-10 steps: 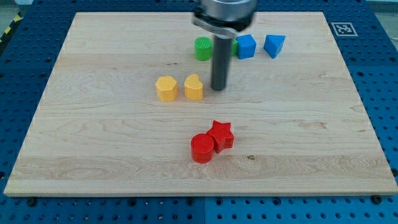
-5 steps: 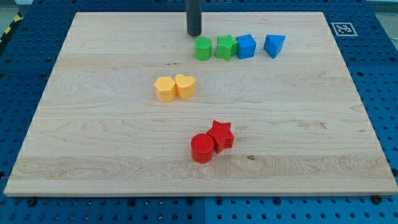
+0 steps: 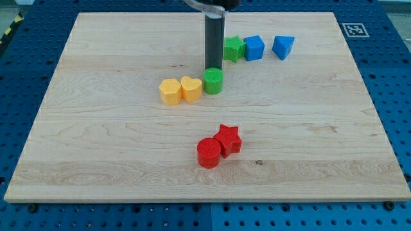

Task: Push the green blocks to the top of the red blocks

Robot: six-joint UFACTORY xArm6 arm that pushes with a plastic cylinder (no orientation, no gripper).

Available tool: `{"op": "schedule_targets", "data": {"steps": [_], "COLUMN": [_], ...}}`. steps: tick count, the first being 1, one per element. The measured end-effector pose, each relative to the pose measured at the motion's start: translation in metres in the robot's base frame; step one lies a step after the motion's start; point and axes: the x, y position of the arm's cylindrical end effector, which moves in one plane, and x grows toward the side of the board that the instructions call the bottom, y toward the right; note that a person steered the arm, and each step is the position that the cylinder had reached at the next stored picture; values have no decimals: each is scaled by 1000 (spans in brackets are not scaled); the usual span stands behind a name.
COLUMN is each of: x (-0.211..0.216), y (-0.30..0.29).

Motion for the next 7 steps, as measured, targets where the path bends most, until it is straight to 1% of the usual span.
{"op": "schedule_targets", "data": {"steps": [1,2,3,5,6,7], "x": [42,78,71,-5,-52,-87], "y": [3,22,29,13,0,-4]}}
